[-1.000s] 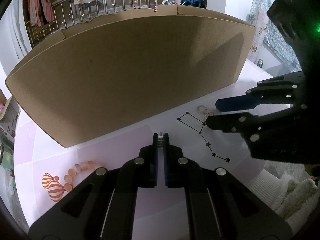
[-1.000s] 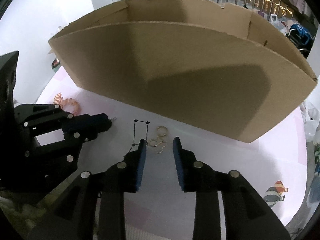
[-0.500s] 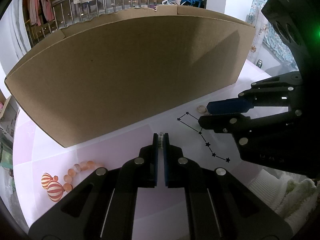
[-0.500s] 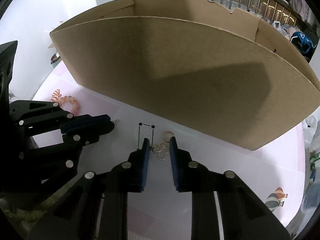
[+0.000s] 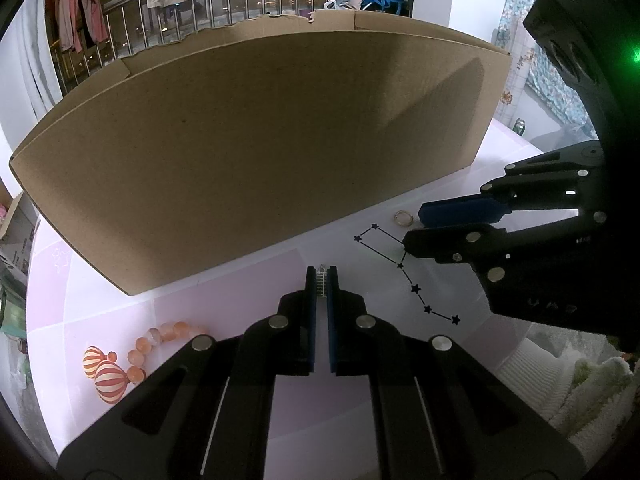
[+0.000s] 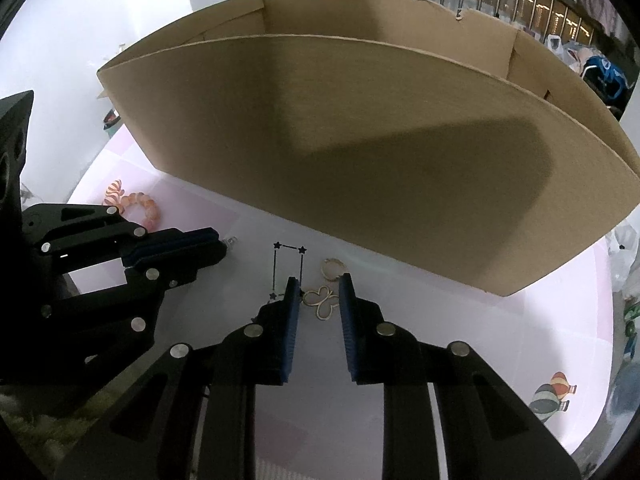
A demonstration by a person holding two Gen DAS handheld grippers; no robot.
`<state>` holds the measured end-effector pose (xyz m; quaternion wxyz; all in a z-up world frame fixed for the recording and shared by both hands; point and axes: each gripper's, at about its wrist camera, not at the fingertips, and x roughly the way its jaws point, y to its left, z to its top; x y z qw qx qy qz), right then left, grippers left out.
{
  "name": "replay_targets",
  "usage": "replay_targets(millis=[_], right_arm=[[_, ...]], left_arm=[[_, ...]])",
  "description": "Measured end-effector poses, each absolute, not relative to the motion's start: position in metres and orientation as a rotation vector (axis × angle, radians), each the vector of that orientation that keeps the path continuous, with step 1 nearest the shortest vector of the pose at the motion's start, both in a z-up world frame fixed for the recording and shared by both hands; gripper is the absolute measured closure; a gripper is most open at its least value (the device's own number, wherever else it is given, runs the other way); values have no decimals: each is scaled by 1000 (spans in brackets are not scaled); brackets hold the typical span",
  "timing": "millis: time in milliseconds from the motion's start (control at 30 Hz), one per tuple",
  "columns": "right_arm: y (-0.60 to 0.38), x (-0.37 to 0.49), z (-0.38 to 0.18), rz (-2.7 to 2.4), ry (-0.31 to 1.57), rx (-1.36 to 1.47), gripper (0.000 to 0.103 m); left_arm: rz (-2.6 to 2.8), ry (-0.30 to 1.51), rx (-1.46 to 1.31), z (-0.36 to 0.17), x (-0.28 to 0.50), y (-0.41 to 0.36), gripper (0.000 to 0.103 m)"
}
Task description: Organize jewelry
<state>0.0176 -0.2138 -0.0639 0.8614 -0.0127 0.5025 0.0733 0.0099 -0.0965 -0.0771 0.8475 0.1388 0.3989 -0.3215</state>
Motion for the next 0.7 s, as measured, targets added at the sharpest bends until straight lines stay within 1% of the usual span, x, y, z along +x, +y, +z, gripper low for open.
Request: replay_targets(millis=[700], right_arm=[[-220,1,-45,138,980,-3,83]], left_arm=[[-674,837,305,-78,12,-97,99]])
